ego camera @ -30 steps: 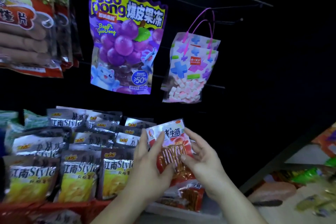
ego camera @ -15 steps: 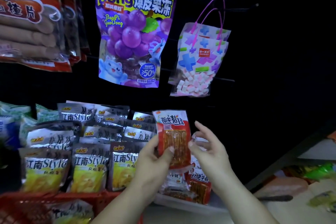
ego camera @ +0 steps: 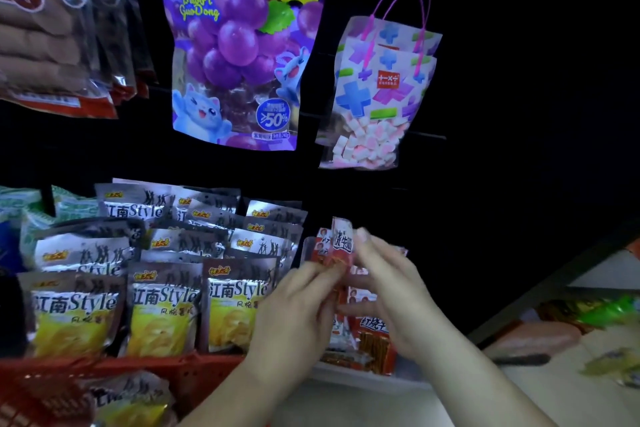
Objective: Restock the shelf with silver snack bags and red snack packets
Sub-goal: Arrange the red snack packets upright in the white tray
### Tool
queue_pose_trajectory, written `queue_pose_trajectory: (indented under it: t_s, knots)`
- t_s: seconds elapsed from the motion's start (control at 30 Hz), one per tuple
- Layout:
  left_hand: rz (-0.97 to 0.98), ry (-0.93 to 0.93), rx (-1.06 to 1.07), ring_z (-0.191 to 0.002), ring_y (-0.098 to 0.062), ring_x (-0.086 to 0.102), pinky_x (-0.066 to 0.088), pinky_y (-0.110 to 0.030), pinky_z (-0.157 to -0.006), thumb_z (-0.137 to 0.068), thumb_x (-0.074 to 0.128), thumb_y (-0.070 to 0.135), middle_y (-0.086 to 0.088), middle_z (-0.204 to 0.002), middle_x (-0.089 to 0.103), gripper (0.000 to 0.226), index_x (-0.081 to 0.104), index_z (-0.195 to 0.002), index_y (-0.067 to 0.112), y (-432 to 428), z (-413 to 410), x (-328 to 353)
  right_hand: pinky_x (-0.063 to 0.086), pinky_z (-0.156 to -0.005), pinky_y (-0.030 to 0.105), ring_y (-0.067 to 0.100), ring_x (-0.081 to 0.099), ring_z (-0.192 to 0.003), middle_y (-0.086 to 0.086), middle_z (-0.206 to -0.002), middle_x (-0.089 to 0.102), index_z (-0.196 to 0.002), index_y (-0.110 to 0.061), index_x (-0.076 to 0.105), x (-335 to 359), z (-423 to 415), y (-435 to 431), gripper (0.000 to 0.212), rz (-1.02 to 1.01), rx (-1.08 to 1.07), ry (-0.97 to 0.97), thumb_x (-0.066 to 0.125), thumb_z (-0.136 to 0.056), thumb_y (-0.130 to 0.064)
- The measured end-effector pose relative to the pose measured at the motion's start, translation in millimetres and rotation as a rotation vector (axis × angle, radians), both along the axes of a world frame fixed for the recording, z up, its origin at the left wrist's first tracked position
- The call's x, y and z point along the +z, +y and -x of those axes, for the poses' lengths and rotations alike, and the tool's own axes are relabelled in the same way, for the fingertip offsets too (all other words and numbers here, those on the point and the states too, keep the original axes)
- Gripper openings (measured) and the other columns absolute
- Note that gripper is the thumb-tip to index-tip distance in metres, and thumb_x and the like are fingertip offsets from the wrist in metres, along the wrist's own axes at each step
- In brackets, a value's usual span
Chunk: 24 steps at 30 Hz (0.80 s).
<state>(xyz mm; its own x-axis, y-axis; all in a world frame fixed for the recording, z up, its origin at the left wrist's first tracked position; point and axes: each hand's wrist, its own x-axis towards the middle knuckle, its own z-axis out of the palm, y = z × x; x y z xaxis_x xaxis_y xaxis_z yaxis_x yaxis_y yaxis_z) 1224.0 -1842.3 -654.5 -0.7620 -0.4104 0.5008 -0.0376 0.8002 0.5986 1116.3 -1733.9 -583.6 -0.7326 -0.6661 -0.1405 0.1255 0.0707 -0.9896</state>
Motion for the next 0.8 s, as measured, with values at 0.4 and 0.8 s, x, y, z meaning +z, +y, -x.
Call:
queue_pose_trajectory:
  t_s: [0.4, 0.8]
  knots:
    - [-0.948, 0.025, -0.109, -0.124, -0.008, 0.061, 0.052, -0.040, -0.105, -0.087, 0.081, 0.016, 0.016, -0.130, 0.065, 0.062, 0.052, -0.134, 0.044, 7, 16, -24, 0.058, -0.091, 0.060, 0.033, 0.073, -0.102, 0.014, -0.117, 0.071, -0.122, -0.056, 0.057, -44, 51, 3, 0.045, -0.107, -0.275, 0.174, 0.069, -0.098, -0.020]
    - [-1.065, 0.069, -0.195, -0.092, -0.017, 0.070, 0.058, -0.027, -0.075, -0.086, 0.078, 0.000, -0.005, -0.108, 0.073, 0.050, 0.068, -0.124, 0.030, 10, 2, -13, 0.065, -0.075, 0.040, 0.023, 0.073, -0.100, 0.005, -0.125, 0.066, -0.113, -0.035, 0.070, -47, 53, 17, 0.044, -0.167, -0.204, 0.146, 0.079, -0.086, -0.002]
